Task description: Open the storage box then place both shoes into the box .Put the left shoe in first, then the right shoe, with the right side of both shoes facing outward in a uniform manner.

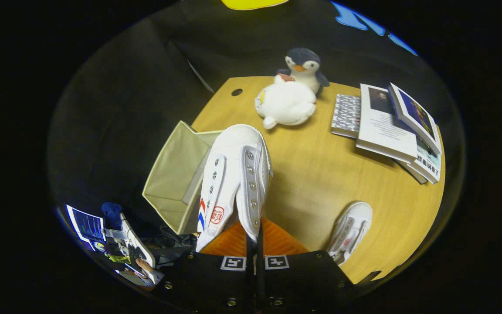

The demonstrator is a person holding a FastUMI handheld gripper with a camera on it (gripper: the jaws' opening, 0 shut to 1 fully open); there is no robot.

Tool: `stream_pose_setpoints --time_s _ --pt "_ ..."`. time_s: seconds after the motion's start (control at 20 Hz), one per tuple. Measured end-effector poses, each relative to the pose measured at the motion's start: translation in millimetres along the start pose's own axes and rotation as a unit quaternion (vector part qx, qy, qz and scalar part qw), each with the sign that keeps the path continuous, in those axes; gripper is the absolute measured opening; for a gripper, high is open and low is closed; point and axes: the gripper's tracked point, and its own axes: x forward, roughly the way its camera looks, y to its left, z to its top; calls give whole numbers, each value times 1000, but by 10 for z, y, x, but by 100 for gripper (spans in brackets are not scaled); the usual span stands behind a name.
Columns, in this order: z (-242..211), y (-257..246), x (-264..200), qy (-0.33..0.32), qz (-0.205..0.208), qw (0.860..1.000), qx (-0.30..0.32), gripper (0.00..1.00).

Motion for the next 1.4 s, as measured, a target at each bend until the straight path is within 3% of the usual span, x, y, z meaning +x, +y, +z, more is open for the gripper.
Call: stream_pose_setpoints --time_s 0.15,0.35,0.65,1.05,1.15,1.35,1.4 --pt "273 498 129 -1 39 999 -7 2" --pt "454 1003 528 8 50 999 0 2" --pt "400 1340 1228 51 19 998 -24 2" --pt "245 1224 1818 99 -47 993 -39 2" --pt "275 1317 1783 104 -31 994 -32 11" --pt "487 1431 1556 72 -17 996 -55 67" --pt "526 1481 1466 63 -8 996 -57 86"
